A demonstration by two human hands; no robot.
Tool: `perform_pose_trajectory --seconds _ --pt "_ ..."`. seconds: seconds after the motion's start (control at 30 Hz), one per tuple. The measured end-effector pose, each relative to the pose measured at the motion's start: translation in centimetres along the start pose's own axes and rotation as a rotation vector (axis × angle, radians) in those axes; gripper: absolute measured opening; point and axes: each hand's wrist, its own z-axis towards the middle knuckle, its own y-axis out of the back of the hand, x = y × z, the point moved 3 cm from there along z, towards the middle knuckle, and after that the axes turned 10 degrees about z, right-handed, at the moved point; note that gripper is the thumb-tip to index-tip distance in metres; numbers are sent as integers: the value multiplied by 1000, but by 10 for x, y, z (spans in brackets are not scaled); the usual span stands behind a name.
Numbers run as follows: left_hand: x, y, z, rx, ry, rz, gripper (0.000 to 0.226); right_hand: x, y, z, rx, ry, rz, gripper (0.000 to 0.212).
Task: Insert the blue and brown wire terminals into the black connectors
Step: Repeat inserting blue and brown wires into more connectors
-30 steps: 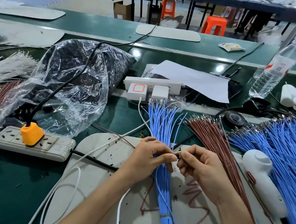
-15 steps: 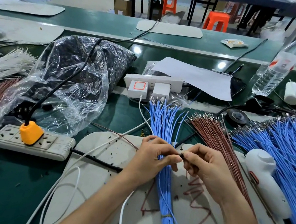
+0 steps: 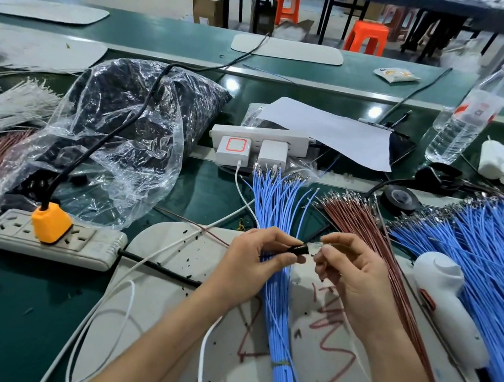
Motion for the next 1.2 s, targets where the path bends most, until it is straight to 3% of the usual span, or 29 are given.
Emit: perform_pose_trajectory --seconds 0.07,0.23,0.33,0.5,0.8,1.0,1.13,1.2 --pt "-1 0 0 -4 -9 -10 17 4 3 0 -38 -3 60 3" --pt "-2 0 -1 2 -32 23 17 -1 -6 -3 24 -39 48 4" --pt "-3 0 -2 -4 -33 21 19 -3 -6 -2 8 -46 23 19" --pt "-4 -1 -2 -2 -51 19 21 -3 -5 -2 4 -89 28 24" --pt "-3 0 -2 -10 -63 13 30 -9 -5 -1 -53 -255 139 6" --pt "-3 0 -1 -18 -74 7 36 -13 -4 -1 -64 -333 247 15" --pt "-6 0 -2 1 -95 57 33 -10 -4 -2 -42 -314 183 8" --pt "-5 -1 -2 10 -106 91 28 -7 -2 -2 -41 -244 74 22"
